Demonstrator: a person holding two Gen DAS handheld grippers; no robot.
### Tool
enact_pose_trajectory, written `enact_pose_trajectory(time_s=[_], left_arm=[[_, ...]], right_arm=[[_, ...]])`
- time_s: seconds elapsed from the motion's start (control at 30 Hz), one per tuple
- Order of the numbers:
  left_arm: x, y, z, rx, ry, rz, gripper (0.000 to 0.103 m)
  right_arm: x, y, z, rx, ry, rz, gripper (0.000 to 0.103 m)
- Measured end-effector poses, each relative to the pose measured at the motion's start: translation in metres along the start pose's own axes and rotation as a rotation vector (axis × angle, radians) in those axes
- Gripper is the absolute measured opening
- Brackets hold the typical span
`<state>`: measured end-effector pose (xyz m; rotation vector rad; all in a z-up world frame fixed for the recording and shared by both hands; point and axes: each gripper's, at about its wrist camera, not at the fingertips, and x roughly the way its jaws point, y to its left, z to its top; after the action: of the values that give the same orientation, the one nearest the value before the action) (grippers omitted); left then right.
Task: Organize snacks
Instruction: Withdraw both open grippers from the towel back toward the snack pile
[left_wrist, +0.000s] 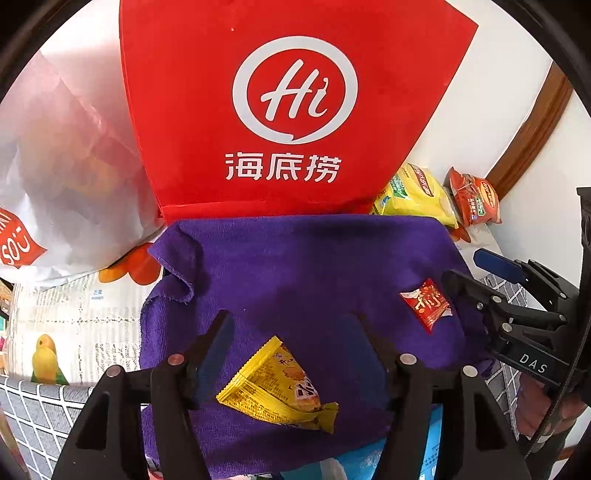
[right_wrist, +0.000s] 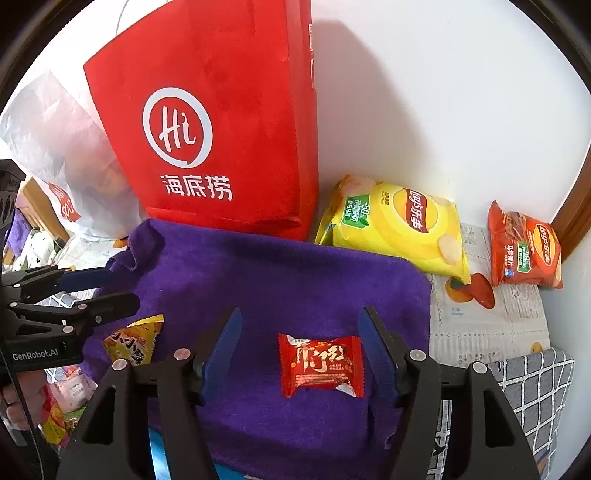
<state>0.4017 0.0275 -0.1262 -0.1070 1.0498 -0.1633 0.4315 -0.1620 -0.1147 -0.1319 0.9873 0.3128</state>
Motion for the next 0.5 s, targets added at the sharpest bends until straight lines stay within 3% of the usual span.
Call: enact_pose_trajectory(time_s=[0.5], left_arm=[[-0.025, -0.006, 0.003, 0.03, -0.036, 0.03, 0.068]], right_arm=[[-0.034, 0.01, 0.005, 0.017, -0.087, -0.051, 0.081]])
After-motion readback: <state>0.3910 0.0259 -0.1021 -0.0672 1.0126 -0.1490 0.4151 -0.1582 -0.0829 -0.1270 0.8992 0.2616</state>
